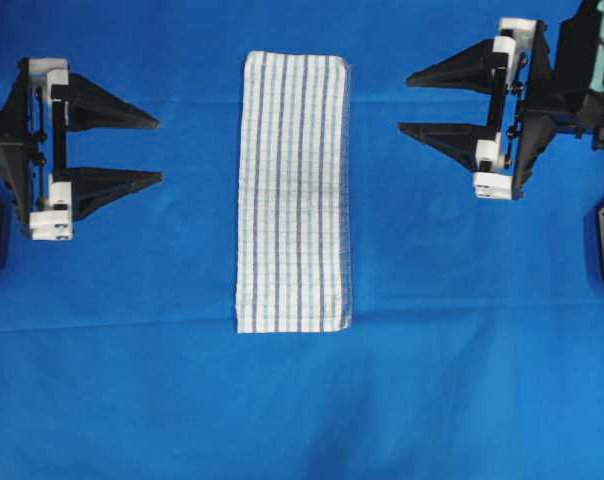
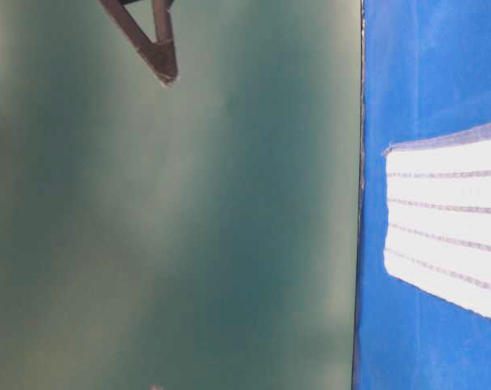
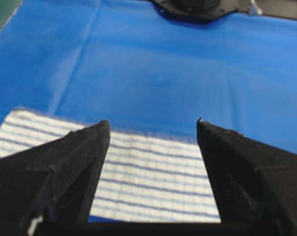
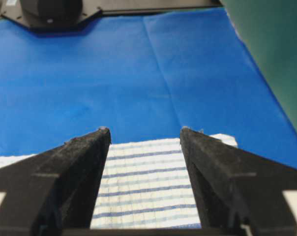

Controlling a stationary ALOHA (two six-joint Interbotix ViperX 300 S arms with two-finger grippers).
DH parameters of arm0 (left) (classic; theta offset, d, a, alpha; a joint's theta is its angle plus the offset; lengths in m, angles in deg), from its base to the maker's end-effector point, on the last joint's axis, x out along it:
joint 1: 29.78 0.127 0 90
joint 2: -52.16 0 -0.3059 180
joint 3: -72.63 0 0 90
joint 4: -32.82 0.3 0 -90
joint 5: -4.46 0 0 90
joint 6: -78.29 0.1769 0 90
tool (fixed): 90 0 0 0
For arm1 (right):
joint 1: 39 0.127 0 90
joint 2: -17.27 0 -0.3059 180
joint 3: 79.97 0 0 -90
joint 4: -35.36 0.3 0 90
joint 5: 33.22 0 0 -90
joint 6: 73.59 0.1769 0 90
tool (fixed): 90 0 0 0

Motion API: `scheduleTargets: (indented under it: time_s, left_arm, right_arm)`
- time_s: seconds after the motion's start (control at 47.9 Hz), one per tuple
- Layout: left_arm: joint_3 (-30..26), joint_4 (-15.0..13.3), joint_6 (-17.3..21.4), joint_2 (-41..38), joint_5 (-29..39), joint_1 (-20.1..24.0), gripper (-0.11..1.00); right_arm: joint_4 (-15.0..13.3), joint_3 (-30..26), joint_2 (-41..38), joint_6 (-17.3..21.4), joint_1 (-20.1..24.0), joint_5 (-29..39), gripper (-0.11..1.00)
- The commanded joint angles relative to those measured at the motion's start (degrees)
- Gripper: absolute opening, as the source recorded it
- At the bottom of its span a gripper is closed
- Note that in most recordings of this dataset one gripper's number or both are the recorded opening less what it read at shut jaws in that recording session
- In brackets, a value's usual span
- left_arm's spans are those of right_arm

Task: Fold the blue towel.
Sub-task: 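Move both grippers to the strip's top end and grasp its corners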

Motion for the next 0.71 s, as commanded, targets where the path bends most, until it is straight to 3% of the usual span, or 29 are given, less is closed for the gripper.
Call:
scheduleTargets:
  time_s: [0.0, 0.417, 0.688]
  left_arm:
    - [-0.88, 0.09, 0.0, -1.32, -2.11, 1.76, 0.66]
    - [-6.77, 0.0, -0.09, -22.76, -9.93, 17.93, 0.77]
    - [-15.03, 0.0, 0.09, -40.69, -11.07, 23.38, 0.8]
  right_arm:
    - [0.18, -2.2, -1.41, 0.0, -1.23, -0.97, 0.62]
    - [0.18, -11.87, -18.98, 0.0, -10.72, 1.85, 0.63]
    - [0.18, -15.82, -30.76, 0.0, -15.91, 1.67, 0.63]
